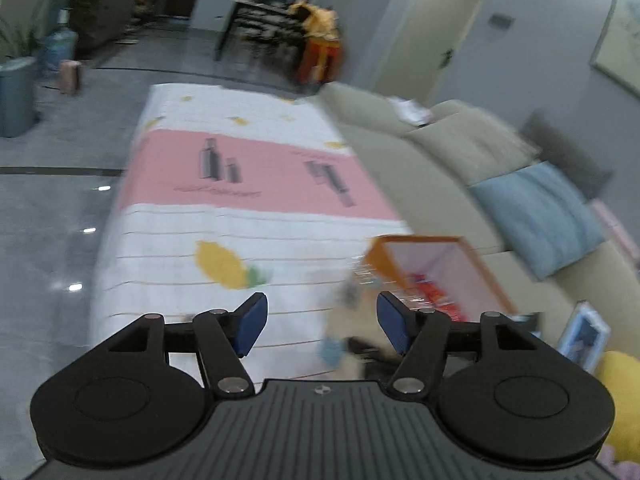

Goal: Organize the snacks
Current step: 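Hold the bread slice up with the right tool while the left reaches the nut packet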

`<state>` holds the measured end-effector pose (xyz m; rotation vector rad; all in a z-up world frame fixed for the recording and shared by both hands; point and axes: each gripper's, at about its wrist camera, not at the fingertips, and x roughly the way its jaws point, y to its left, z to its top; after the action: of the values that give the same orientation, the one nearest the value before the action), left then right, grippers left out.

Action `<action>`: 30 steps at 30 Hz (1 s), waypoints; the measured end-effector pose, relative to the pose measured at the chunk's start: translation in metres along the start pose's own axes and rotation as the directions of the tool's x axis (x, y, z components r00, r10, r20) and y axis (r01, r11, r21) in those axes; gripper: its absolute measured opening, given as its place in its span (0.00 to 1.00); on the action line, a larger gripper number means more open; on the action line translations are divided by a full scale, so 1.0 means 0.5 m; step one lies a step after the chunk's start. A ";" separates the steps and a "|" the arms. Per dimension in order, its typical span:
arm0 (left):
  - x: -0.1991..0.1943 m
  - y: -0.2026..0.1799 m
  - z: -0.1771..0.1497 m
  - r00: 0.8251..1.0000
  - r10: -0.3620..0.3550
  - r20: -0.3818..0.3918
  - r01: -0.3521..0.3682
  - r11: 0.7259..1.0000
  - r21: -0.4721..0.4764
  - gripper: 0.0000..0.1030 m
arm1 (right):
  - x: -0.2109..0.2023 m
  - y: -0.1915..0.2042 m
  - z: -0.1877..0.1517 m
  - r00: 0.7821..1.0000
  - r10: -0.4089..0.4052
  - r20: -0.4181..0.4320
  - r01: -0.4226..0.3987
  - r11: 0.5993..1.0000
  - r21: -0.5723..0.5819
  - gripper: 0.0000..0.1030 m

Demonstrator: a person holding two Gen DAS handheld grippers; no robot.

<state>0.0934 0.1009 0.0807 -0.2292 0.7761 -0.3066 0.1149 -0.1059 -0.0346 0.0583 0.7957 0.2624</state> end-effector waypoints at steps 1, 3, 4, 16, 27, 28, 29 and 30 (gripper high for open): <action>0.011 0.002 -0.001 0.999 0.034 -0.014 -0.034 0.999 -0.001 0.72 | -0.004 0.001 -0.005 1.000 -0.004 0.005 0.004 1.000 -0.011 0.21; 0.040 0.006 -0.008 0.994 0.102 -0.038 -0.102 0.995 -0.001 0.72 | -0.011 0.011 -0.012 1.000 -0.009 0.008 0.009 0.999 -0.047 0.21; 0.053 0.009 -0.012 0.991 0.126 -0.040 -0.126 0.992 0.006 0.72 | -0.014 0.018 -0.016 1.000 -0.010 0.008 0.010 0.998 -0.064 0.21; 0.210 0.082 -0.066 0.976 0.194 -0.104 -0.202 0.976 -0.081 0.69 | 0.032 -0.012 -0.017 0.999 -0.006 -0.035 0.003 0.995 -0.100 0.22; 0.263 0.087 -0.069 0.981 0.126 -0.149 -0.136 0.989 -0.057 0.72 | 0.034 -0.035 0.005 0.998 0.046 -0.034 -0.047 0.998 -0.042 0.20; 0.268 0.085 -0.070 0.979 0.138 -0.153 -0.147 0.988 -0.049 0.72 | 0.030 -0.044 0.009 0.998 0.056 -0.030 -0.057 0.998 -0.016 0.20; 0.275 0.085 -0.072 0.977 0.144 -0.158 -0.152 0.987 -0.043 0.72 | 0.025 -0.050 0.013 0.997 0.064 -0.031 -0.064 0.998 -0.001 0.20; 0.283 0.086 -0.073 0.975 0.146 -0.168 -0.155 0.987 -0.041 0.72 | 0.021 -0.051 0.016 0.997 0.066 -0.029 -0.066 0.998 0.003 0.20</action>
<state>0.1703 0.0876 -0.0499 -0.1966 0.9611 -0.1625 0.1328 -0.1274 -0.0400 0.0827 0.8239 0.3255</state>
